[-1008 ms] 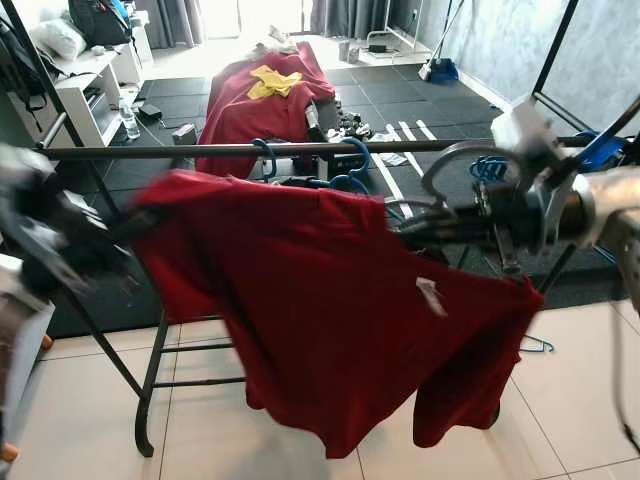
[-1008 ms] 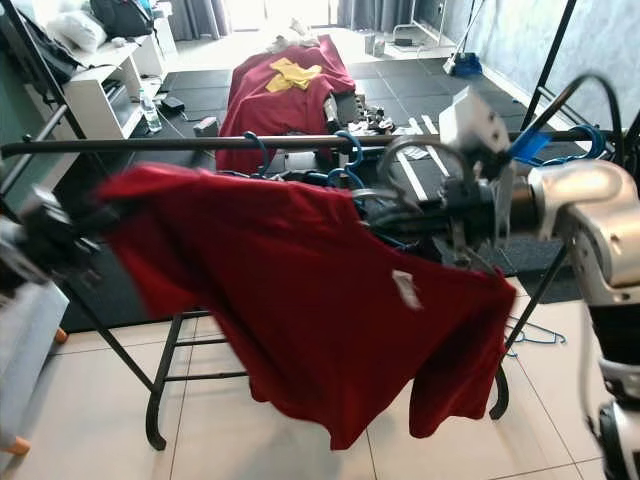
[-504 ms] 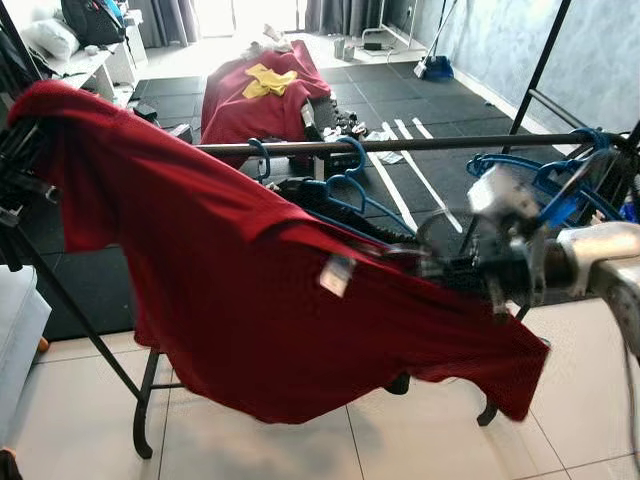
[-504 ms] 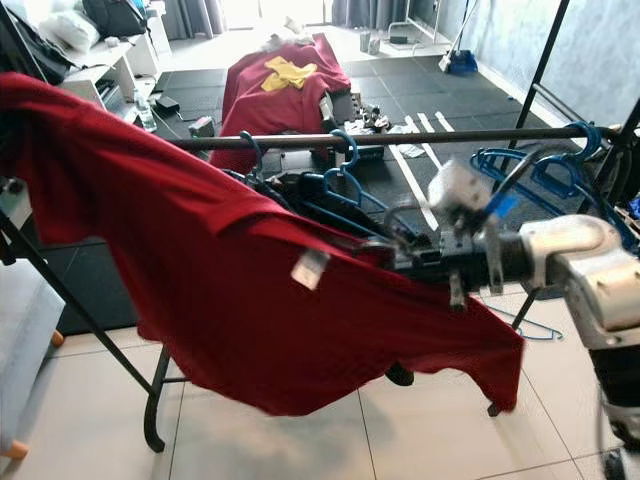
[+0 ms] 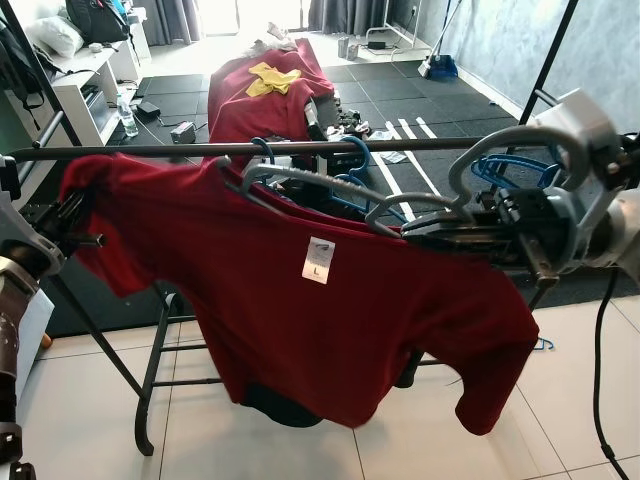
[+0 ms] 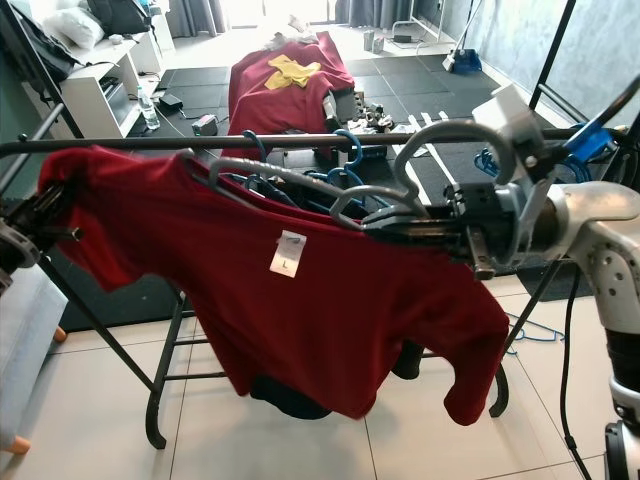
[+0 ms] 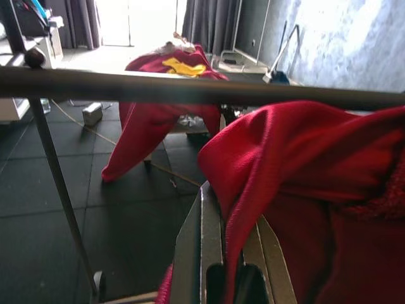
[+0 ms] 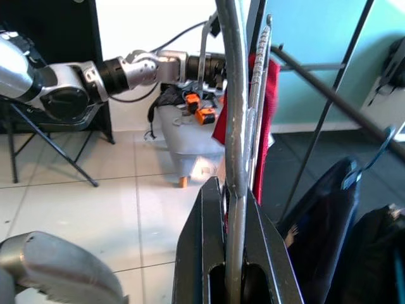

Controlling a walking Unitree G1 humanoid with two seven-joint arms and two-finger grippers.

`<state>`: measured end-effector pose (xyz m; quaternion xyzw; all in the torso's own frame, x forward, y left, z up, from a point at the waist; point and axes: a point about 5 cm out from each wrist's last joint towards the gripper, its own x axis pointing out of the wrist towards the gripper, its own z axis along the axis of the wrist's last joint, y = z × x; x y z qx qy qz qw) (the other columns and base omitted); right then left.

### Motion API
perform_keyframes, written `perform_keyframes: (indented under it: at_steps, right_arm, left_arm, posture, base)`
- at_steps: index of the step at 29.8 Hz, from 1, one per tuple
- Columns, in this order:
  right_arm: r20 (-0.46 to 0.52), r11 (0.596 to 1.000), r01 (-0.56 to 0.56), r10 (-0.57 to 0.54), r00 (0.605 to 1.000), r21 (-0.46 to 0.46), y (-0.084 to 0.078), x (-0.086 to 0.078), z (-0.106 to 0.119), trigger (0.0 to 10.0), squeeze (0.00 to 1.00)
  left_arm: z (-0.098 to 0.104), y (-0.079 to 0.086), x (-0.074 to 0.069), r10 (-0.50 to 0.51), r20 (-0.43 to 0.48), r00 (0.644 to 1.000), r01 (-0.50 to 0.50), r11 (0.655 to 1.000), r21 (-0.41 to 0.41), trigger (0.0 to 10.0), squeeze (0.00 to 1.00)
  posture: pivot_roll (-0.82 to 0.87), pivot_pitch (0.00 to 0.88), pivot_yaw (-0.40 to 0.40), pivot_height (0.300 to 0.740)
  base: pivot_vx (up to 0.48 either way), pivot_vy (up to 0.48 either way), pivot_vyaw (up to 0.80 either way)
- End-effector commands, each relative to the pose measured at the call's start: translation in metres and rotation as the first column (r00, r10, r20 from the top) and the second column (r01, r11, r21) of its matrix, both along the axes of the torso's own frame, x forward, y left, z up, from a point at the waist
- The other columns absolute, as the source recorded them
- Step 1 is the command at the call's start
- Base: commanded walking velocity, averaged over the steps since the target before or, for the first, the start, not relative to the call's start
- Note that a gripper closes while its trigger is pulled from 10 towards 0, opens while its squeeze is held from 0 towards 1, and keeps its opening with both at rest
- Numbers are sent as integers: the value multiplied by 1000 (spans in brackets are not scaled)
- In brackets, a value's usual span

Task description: Hang hanger

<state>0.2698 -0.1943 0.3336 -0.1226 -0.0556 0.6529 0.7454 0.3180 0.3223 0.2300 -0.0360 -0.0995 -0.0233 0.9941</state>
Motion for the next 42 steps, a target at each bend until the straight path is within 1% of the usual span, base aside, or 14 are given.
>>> perform_keyframes:
  at_steps: [1,5,9,11,17,19,20,21,24,31,33,35,40,42]
  right_arm:
    - [32,1000,-9,9,999,0,0,-4,5,0,0]
    - [2,999,-24,24,1000,-45,-1,-9,1,0,0]
    - [12,999,0,0,1000,-46,-5,-9,2,0,0]
    - [72,995,52,-59,996,91,-2,0,15,0,0]
    - [71,958,94,-118,990,272,10,13,25,0,0]
    - [-19,871,144,-153,988,470,33,32,23,0,0]
    - [-19,871,144,-153,988,470,33,32,23,0,0]
    - [-113,817,154,-110,988,555,61,41,11,0,0]
    - [-136,814,142,-79,988,563,75,41,4,0,0]
    - [-218,768,197,-76,973,609,83,47,-1,0,0]
    - [-218,821,166,-52,974,546,87,43,-10,0,0]
    - [-186,942,65,-2,982,331,96,26,-42,0,0]
    - [-183,985,38,-7,983,167,95,19,-63,0,0]
    - [-83,995,65,-71,994,-71,79,19,-73,0,0]
  left_arm:
    - [-9,1,1,37,-47,998,-37,999,2,2471,0]
    - [-13,19,-1,195,-71,978,-197,980,-18,0,0]
    - [-10,40,-7,289,-60,955,-293,954,-67,471,0]
    - [1,14,-6,62,29,998,-60,995,-83,4039,0]
    - [5,-35,-7,-241,85,967,246,968,-53,6157,0]
    - [3,-110,-24,-610,122,783,616,788,-18,10000,0]
    - [3,-110,-24,-610,122,783,616,788,-18,10000,0]
    - [3,-174,-51,-824,149,547,833,553,-5,10000,0]
    - [2,-195,-63,-878,151,455,888,459,-7,10000,0]
    - [-15,-182,-68,-873,60,485,874,485,-3,10000,0]
    - [-14,-178,-69,-864,67,499,866,499,-8,10000,0]
    - [2,-171,-63,-778,189,599,797,601,-50,10000,0]
    - [23,-150,-49,-595,344,726,668,729,-148,10000,0]
    - [52,-98,-37,-249,522,815,473,807,-353,9608,0]
  posture:
    - [-150,63,25,740]
    - [-159,61,27,740]
    - [-160,59,31,740]
    - [-152,56,32,740]
    - [-149,50,30,740]
    - [-141,44,27,740]
    - [-141,44,27,740]
    - [-135,38,27,740]
    - [-136,37,27,740]
    - [-130,42,24,740]
    - [-124,46,21,740]
    - [-123,49,19,740]
    - [-130,49,20,740]
    - [-136,49,21,740]
  base:
    - [0,0,0]
    - [0,0,0]
    - [0,0,0]
    - [0,0,0]
    - [0,0,0]
    - [0,0,0]
    - [0,0,0]
    - [0,0,0]
    - [0,0,0]
    - [0,0,0]
    - [0,0,0]
    - [0,0,0]
    - [0,0,0]
    - [0,0,0]
